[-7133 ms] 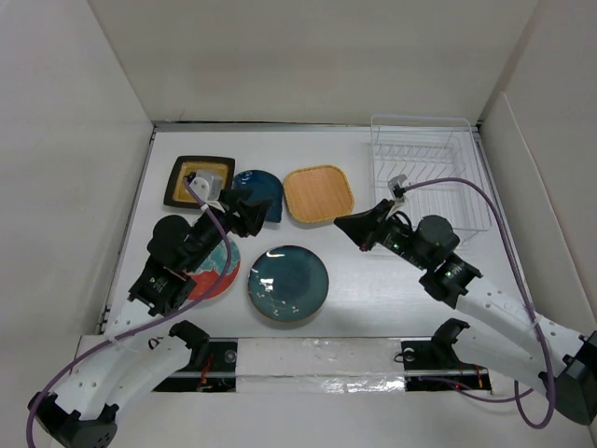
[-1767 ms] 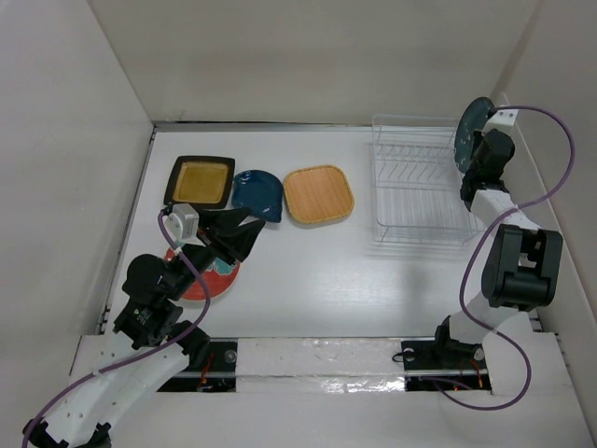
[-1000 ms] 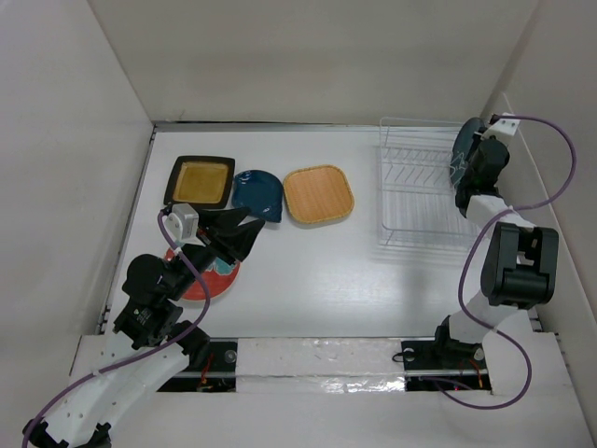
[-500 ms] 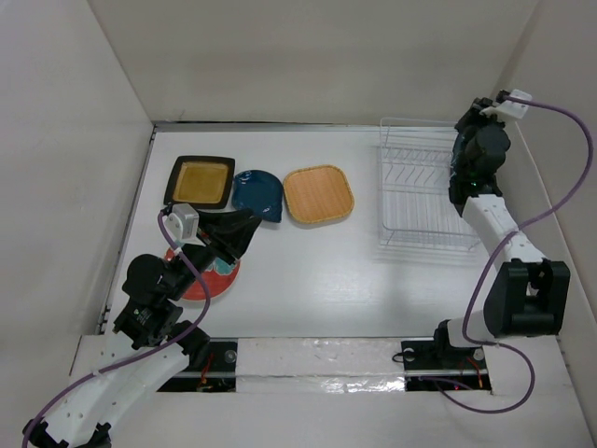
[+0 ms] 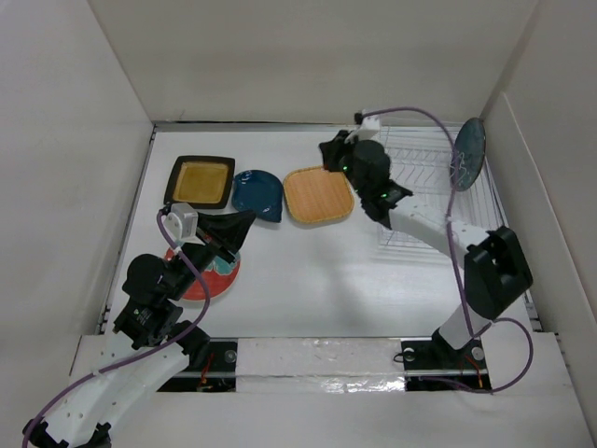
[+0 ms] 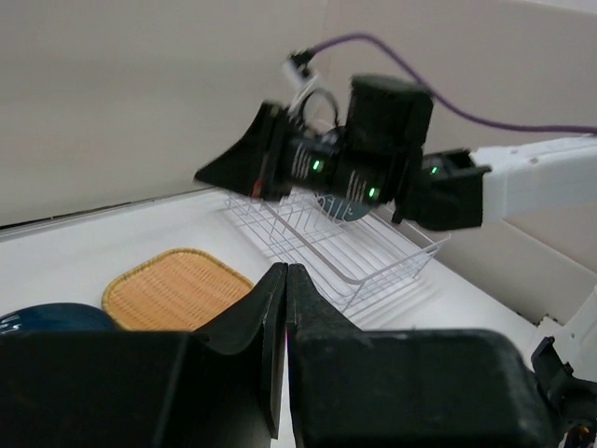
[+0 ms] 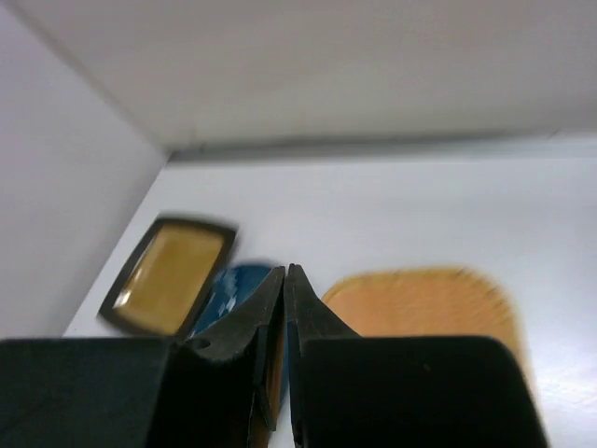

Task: Load the plates into the dish rack

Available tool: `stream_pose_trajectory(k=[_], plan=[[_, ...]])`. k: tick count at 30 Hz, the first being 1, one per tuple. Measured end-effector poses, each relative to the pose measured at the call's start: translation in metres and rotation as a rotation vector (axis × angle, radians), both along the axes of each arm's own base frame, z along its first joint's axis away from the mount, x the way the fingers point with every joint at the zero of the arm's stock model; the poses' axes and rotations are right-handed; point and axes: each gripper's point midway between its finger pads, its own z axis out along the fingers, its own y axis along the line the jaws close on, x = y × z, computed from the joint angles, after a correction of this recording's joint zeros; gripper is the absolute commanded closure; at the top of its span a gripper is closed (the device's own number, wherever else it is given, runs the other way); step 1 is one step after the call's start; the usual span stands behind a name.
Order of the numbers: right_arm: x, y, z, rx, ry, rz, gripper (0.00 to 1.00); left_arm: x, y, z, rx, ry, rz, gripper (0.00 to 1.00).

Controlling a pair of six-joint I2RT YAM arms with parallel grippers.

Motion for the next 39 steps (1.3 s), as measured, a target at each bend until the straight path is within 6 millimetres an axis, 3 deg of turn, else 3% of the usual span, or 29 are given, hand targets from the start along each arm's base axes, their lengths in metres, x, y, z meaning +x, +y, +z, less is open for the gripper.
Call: stream_pose_trajectory(k=[4, 9, 12, 15, 18, 22, 27, 32, 37, 38, 39], plan=[[-0.033, 0.079, -0.078, 0.017, 0.179, 0.175, 0.73, 0.002, 0.002, 0.0, -0.003, 0.003, 0.014, 1.0], [-0.08, 0.146, -0.154, -0.012, 0.352, 0.353, 0.66, 0.003, 0.005, 0.001, -0.009, 0.004, 0.033, 0.98], [-0.112, 0.178, -0.183, -0.037, 0.414, 0.446, 0.6, 0.003, 0.008, 0.002, -0.015, 0.002, 0.044, 0.9], [-0.142, 0.204, -0.198, -0.027, 0.465, 0.54, 0.53, 0.004, 0.007, 0.001, -0.013, 0.005, 0.046, 0.82], [-0.162, 0.225, -0.21, -0.006, 0.511, 0.623, 0.51, 0.004, 0.007, 0.0, -0.011, 0.007, 0.045, 0.81], [-0.172, 0.244, -0.23, 0.01, 0.557, 0.685, 0.49, 0.004, 0.007, 0.0, -0.011, 0.007, 0.044, 0.79], [-0.184, 0.253, -0.26, 0.039, 0.646, 0.732, 0.49, 0.003, 0.007, 0.0, -0.01, 0.007, 0.042, 0.79], [-0.188, 0.263, -0.258, 0.09, 0.664, 0.768, 0.51, 0.003, 0.006, 0.0, -0.009, 0.007, 0.039, 0.78], [-0.19, 0.272, -0.261, 0.102, 0.677, 0.794, 0.64, 0.003, 0.006, 0.0, -0.008, 0.007, 0.038, 0.78], [-0.192, 0.275, -0.263, 0.101, 0.68, 0.798, 0.69, 0.003, 0.006, 0.0, -0.008, 0.008, 0.038, 0.78], [-0.192, 0.278, -0.264, 0.102, 0.68, 0.803, 0.82, 0.004, 0.006, -0.001, -0.007, 0.009, 0.038, 0.78]])
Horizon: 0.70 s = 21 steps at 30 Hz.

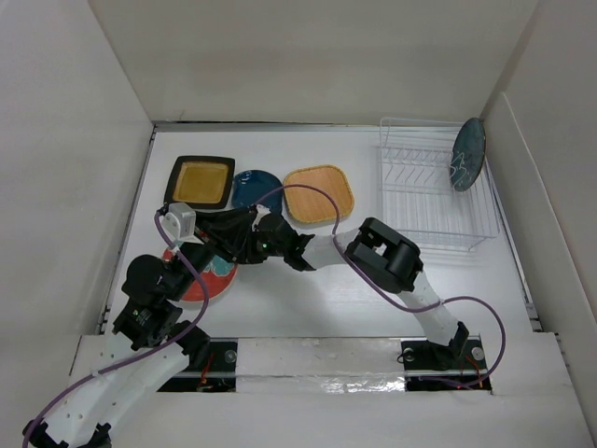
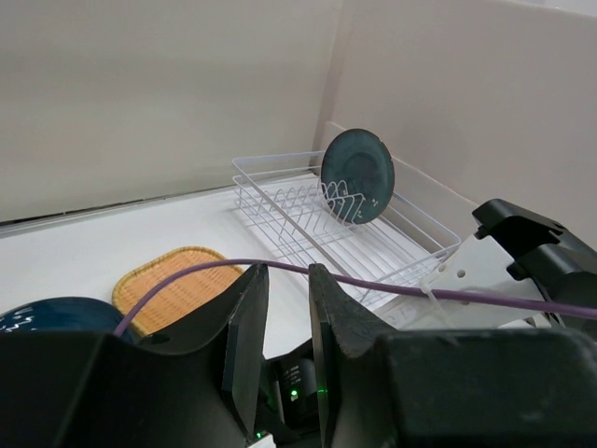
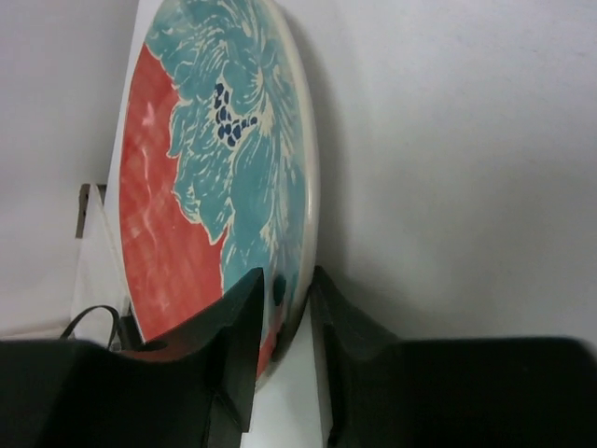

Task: Load the plates into the dish rack

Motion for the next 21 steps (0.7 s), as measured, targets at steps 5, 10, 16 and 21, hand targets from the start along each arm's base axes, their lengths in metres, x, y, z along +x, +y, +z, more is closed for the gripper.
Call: stream_pose_trajectory(k=[5, 10, 16, 21], plan=[[0.001, 0.009, 0.01, 0.065, 0.039, -0.015, 1.0, 0.0, 0.0, -0.001, 0.002, 0.003, 0.0, 0.78], [-0.009, -0.001, 0.015, 0.075, 0.022, -0.027, 1.0, 0.001, 0.0, -0.001, 0.003, 0.004, 0.0, 0.78], [-0.006, -0.04, 0.045, 0.026, -0.086, -0.045, 1.0, 0.001, 0.0, -0.002, 0.005, 0.006, 0.001, 0.78], [0.035, -0.102, 0.088, -0.003, -0.175, -0.149, 1.0, 0.001, 0.0, -0.002, 0.006, 0.008, 0.001, 0.78]])
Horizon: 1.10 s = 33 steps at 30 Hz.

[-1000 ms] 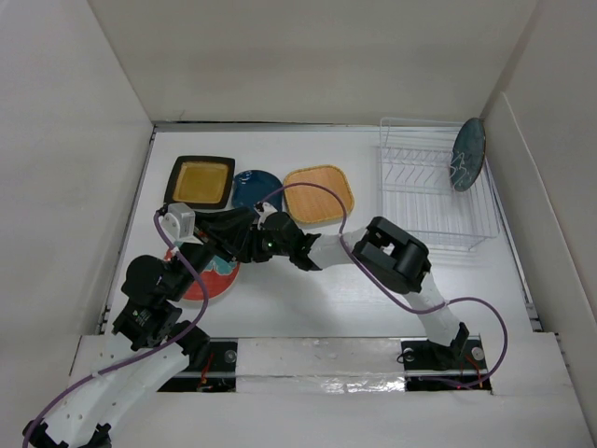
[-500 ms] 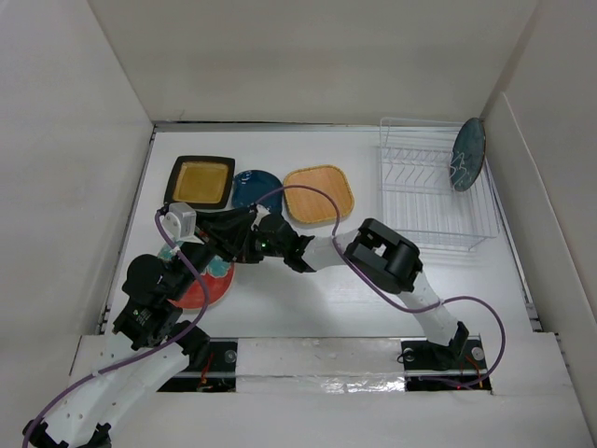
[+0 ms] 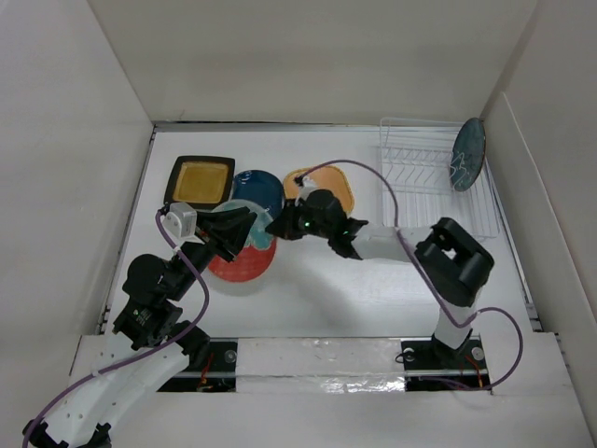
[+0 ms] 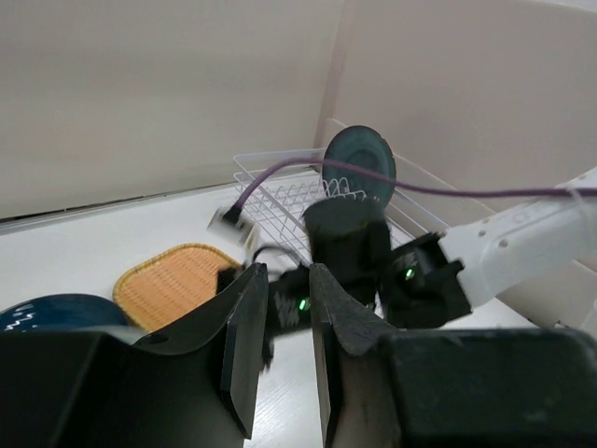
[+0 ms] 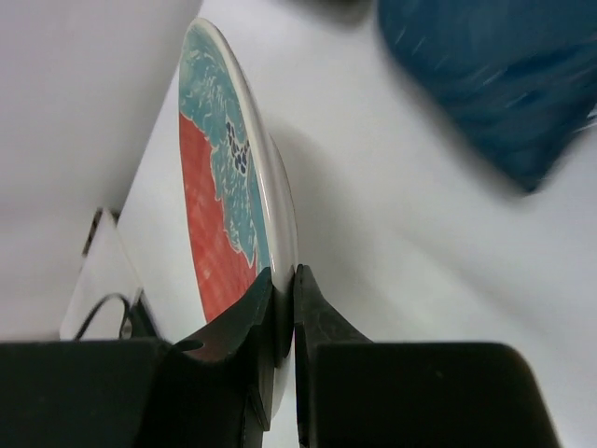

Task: Load the plates into the dish rack

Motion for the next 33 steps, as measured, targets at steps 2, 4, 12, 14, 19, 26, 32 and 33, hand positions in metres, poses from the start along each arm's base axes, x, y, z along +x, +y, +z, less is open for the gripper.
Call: stream_pose_trajectory(k=[2, 4, 12, 14, 19, 26, 32, 33], plan=[[0.023, -0.029, 0.026, 0.024, -0.043, -0.066, 1.0, 0.0, 0.0, 0.0, 0.001, 0.0, 0.0, 0.78], [0.045, -0.056, 0.049, 0.052, -0.087, -0.149, 1.0, 0.0, 0.0, 0.0, 0.002, -0.001, 0.001, 0.78], [0.083, -0.174, 0.104, -0.006, -0.256, -0.441, 1.0, 0.002, -0.001, -0.002, 0.007, 0.005, 0.001, 0.78], [0.085, -0.213, 0.118, -0.075, -0.315, -0.533, 1.0, 0.002, -0.002, -0.003, 0.009, 0.009, 0.0, 0.78], [0.095, -0.318, 0.165, -0.293, -0.507, -0.859, 1.0, 0.003, -0.002, -0.003, 0.01, 0.01, 0.0, 0.78], [0.103, -0.454, 0.189, -0.616, -0.537, -1.247, 1.0, 0.004, -0.004, -0.006, 0.017, 0.017, -0.005, 0.78], [0.107, -0.506, 0.194, -0.817, -0.533, -1.366, 1.0, 0.005, -0.005, -0.007, 0.02, 0.021, -0.008, 0.78], [0.113, -0.507, 0.194, -0.853, -0.541, -1.359, 1.0, 0.005, -0.005, -0.007, 0.021, 0.022, -0.008, 0.78]])
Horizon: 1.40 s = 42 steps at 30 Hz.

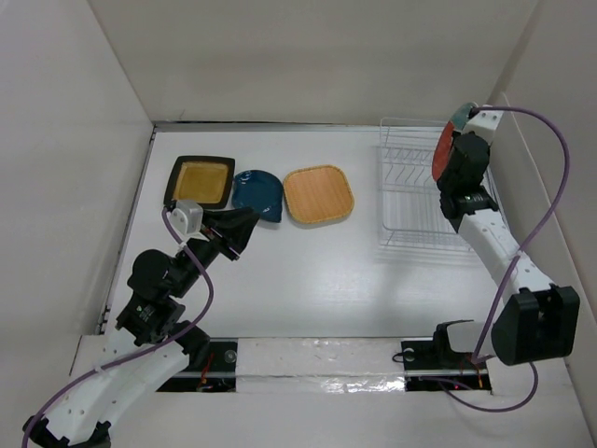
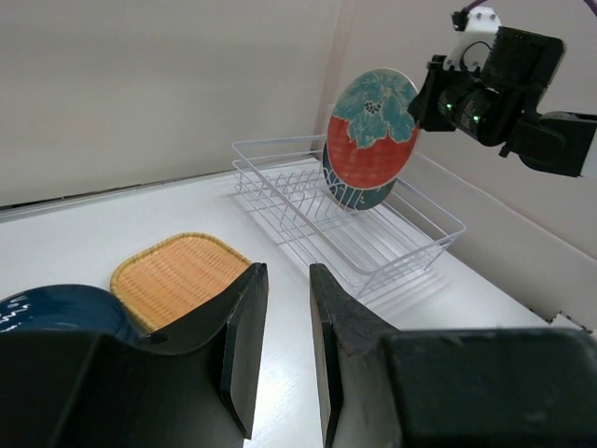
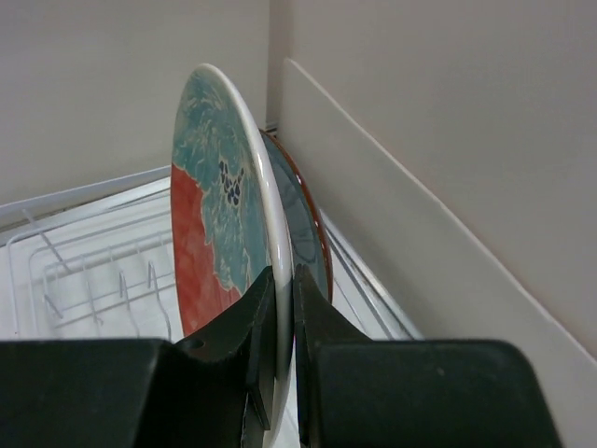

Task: Load the plates into the dish rack

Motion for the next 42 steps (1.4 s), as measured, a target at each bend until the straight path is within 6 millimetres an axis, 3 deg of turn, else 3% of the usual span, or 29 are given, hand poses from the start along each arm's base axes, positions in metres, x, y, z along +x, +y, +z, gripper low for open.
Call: stream_pose_trajectory(k=[6, 11, 15, 22, 31, 37, 42], plan=[[0.038, 0.0, -0.009, -0.128, 0.062, 0.026, 1.0, 0.002, -0.002, -0.003, 0.008, 0.01, -0.003, 0.78], [0.058, -0.008, -0.026, -0.206, 0.121, 0.039, 1.0, 0.003, -0.002, -0.004, 0.01, 0.012, -0.003, 0.78], [0.071, -0.006, -0.021, -0.246, 0.121, 0.059, 1.0, 0.004, -0.003, -0.006, 0.014, 0.018, -0.003, 0.78], [0.07, -0.023, -0.004, -0.27, 0.087, 0.029, 1.0, 0.005, -0.004, -0.007, 0.016, 0.022, -0.003, 0.78], [0.067, -0.051, -0.005, -0.22, 0.064, -0.004, 1.0, 0.005, -0.005, -0.007, 0.018, 0.024, -0.006, 0.78], [0.068, -0.05, -0.021, -0.185, 0.069, 0.018, 1.0, 0.006, -0.007, -0.01, 0.025, 0.032, -0.015, 0.78], [0.068, -0.045, -0.057, -0.163, 0.121, 0.066, 1.0, 0.007, -0.009, -0.013, 0.028, 0.044, -0.019, 0.78]])
